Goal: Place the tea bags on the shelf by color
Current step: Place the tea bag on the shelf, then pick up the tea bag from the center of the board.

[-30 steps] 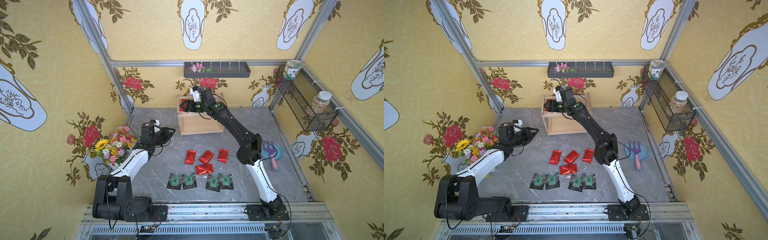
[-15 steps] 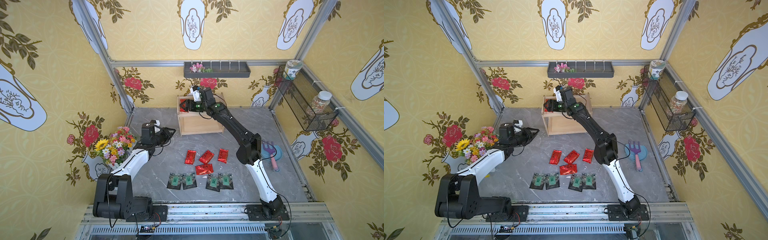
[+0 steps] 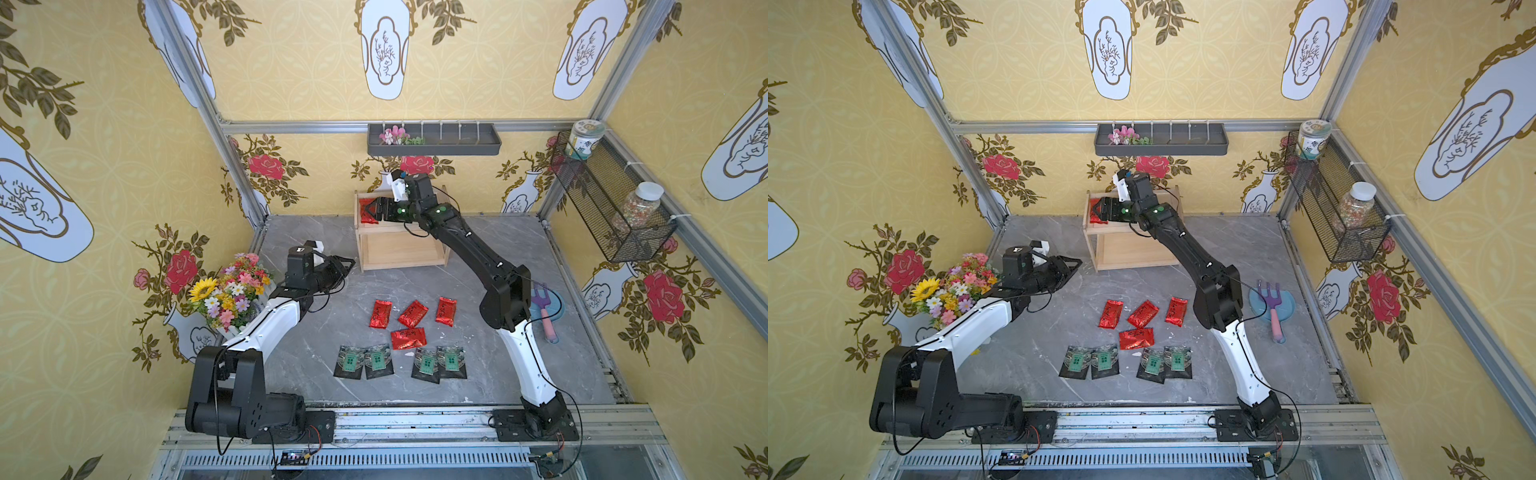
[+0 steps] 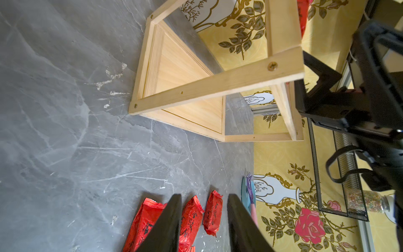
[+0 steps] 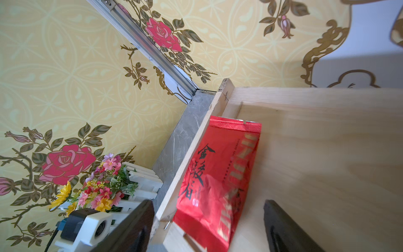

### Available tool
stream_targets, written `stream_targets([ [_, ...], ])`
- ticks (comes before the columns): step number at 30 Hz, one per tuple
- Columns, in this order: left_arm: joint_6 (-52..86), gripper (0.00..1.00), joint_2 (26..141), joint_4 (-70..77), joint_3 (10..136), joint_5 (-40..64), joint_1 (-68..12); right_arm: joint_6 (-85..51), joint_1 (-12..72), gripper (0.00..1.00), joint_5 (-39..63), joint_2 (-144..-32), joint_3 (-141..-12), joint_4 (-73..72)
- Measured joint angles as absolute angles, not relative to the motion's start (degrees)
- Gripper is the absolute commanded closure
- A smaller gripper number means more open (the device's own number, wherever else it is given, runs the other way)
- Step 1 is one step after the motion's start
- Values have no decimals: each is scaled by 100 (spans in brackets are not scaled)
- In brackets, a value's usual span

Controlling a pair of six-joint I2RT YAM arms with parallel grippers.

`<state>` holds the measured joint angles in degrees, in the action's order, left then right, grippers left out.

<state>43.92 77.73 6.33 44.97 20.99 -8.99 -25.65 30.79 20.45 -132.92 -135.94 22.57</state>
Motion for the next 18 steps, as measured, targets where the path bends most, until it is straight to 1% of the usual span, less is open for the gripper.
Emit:
stream_targets([
  [4,4206,46,7714,410,4480,1785,-1332,-2390,3155,17,1890,-12444,-12728,2099],
  [7,4051,42,7725,213,4493,1461,-1732,-2333,3236,17,1610,-11854,-11891,1938],
  [10,3894,39,7837,-43,4609,1162,-2167,-2241,3361,16,1293,-11153,-10739,1876],
  [13,3754,33,8060,-298,4814,821,-2493,-2158,3516,16,1024,-10501,-9675,1640],
  [18,3535,30,8619,-714,5216,285,-3111,-2121,3699,16,644,-9607,-7902,1249],
])
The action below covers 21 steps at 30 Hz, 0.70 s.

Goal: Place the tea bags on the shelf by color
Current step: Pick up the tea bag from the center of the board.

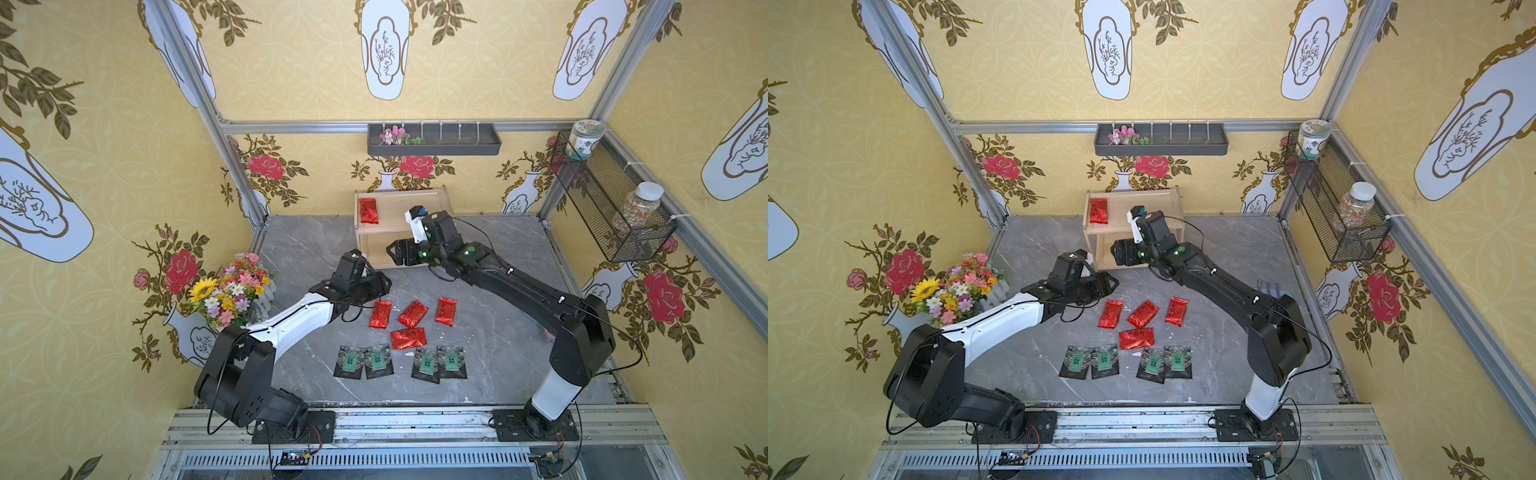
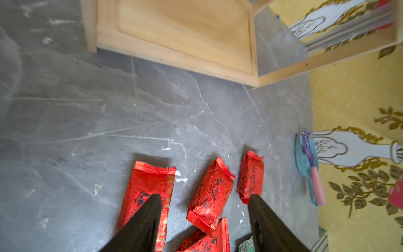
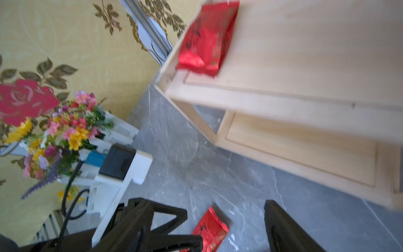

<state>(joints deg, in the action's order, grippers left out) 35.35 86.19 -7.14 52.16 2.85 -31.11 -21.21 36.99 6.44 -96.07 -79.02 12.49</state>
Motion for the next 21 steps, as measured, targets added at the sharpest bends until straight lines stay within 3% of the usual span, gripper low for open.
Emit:
stream_targets([
  [9,3323,25,9727,-1470,5929,-593,-3673,-2272,3291,15,268,-8510,-6025,735],
  [21,3334,21,10259,-2342,6333,-1090,-3800,-2379,2757,15,399,-8276,-5360,401],
])
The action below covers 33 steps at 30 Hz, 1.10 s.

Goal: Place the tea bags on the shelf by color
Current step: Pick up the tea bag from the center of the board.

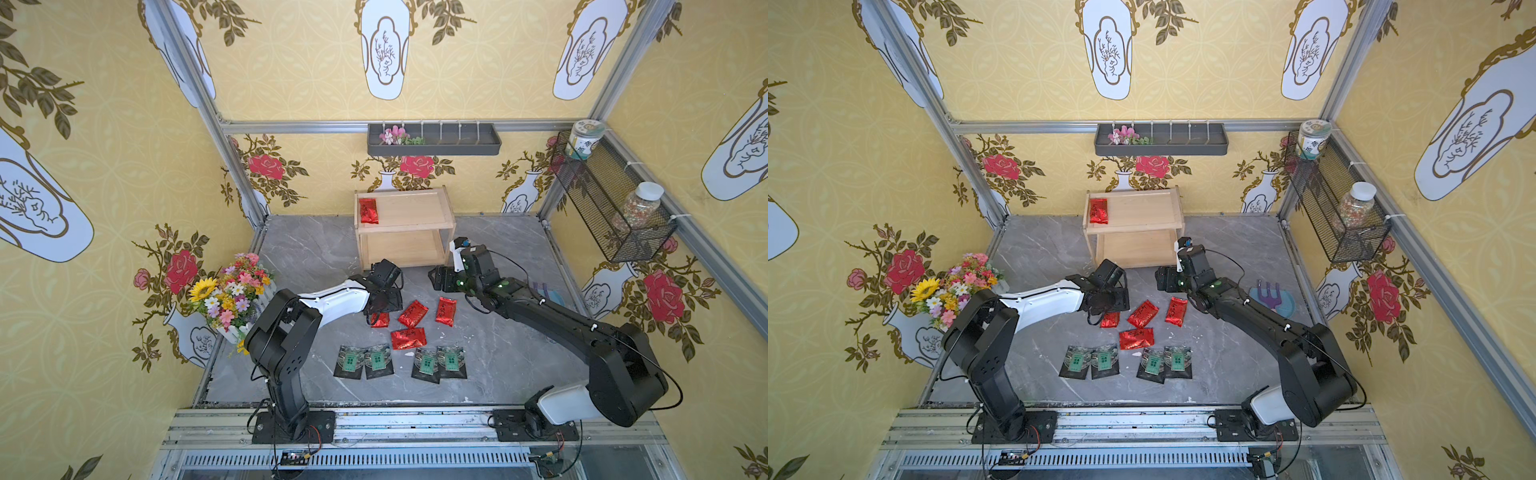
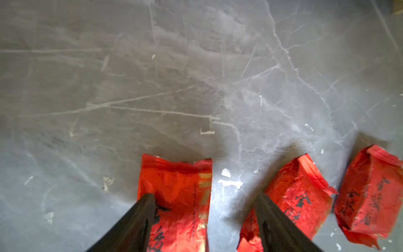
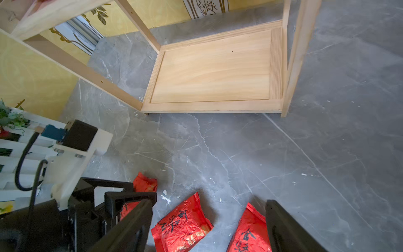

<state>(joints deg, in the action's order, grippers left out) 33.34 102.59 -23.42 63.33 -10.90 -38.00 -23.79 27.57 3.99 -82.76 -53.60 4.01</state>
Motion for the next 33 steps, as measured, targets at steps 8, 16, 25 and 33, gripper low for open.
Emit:
stream_targets([
  [8,3461,21,10239,-2714,6410,-1144,-3916,-2460,2659,15,644,-8440,-5341,259],
  [16,3892,22,9721,-2989,6497,-1398,-4014,-2547,2650,16,884,-8517,-5343,152],
  [25,4753,19,9692,-3004,6121,-1356,-4018,-2655,2617,15,1081,-8543,-5251,126],
  [33,5089,16,10101,-2880,6180,-1026,-4032,-2683,2563,16,1295,-8584,-5186,-51],
])
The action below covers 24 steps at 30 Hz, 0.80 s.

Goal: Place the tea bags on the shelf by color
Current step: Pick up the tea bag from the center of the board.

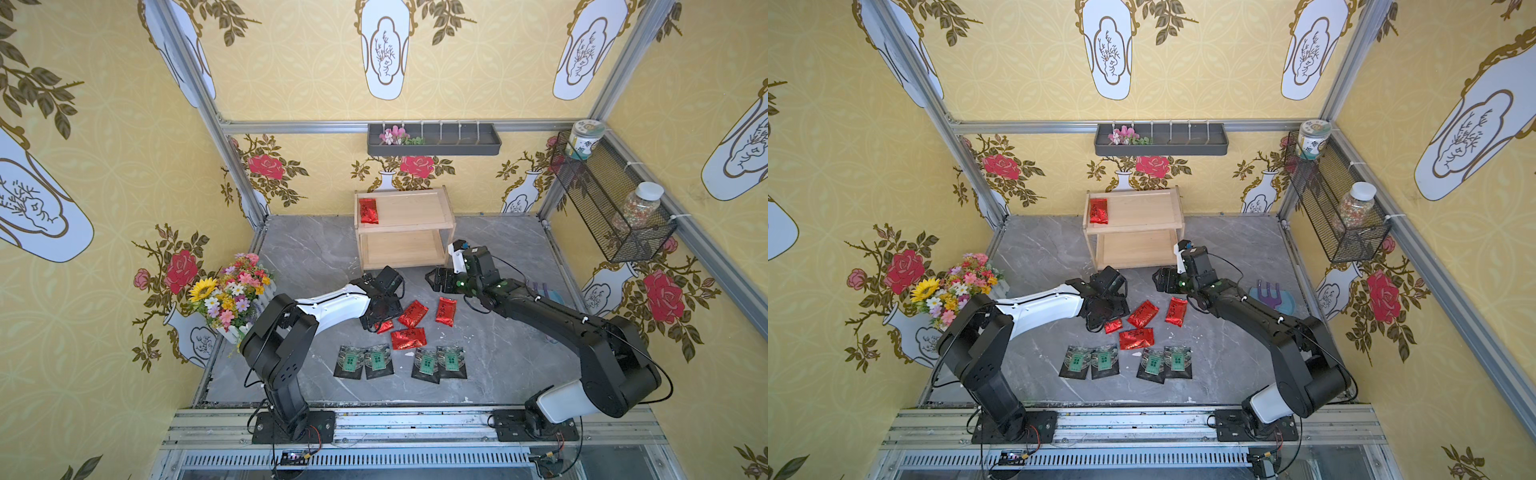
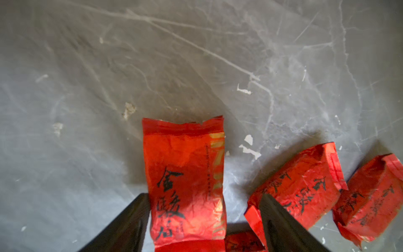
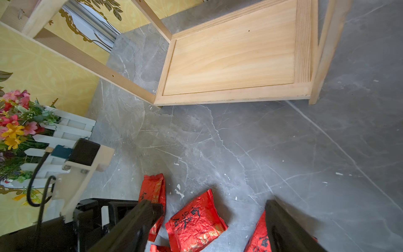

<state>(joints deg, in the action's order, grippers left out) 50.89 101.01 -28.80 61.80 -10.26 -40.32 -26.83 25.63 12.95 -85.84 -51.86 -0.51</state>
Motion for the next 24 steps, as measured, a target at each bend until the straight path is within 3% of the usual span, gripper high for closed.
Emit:
stream_targets([
  [17,5212,39,10466,-3166,6386,-1100,-4032,-2718,2519,16,1490,-8663,-5144,-130],
  [24,5205,43,10477,-3177,6423,-1184,-4032,-2718,2512,17,1492,-8663,-5144,-132],
])
